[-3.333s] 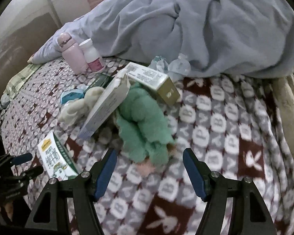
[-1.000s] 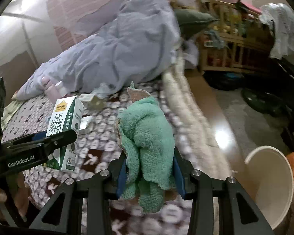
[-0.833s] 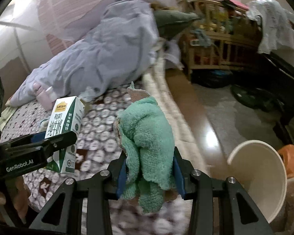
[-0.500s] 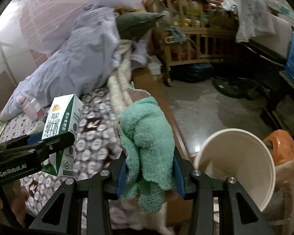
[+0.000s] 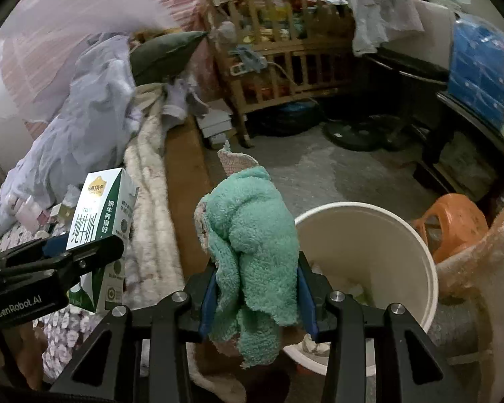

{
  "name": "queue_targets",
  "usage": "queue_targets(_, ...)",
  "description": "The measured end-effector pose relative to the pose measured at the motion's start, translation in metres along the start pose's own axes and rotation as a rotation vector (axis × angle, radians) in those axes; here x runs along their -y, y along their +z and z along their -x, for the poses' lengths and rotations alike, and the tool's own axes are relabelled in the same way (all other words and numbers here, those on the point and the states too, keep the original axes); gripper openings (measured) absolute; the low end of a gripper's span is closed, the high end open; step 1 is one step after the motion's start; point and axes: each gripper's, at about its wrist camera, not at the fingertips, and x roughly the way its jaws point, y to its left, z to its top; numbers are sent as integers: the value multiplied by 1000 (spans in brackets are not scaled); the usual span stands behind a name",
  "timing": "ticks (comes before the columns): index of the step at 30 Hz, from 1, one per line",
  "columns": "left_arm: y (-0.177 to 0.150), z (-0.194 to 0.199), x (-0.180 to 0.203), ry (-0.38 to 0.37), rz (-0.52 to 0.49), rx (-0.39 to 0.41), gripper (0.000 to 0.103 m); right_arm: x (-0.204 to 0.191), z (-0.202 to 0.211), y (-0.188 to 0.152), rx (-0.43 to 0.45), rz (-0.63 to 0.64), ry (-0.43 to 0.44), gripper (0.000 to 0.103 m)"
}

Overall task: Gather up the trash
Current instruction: 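Carry carton and towel over the white bucket and open both tools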

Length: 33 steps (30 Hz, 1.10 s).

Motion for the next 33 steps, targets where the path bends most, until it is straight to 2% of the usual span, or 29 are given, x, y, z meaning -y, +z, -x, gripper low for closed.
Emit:
queue_targets(13, 7, -21, 36, -50, -47, -25, 60, 51, 5, -9, -10, -91, -68, 40)
queue_targets(33, 18, -53, 74, -222, -50, -76, 61, 94, -7, -19, -53, -185, -131, 40)
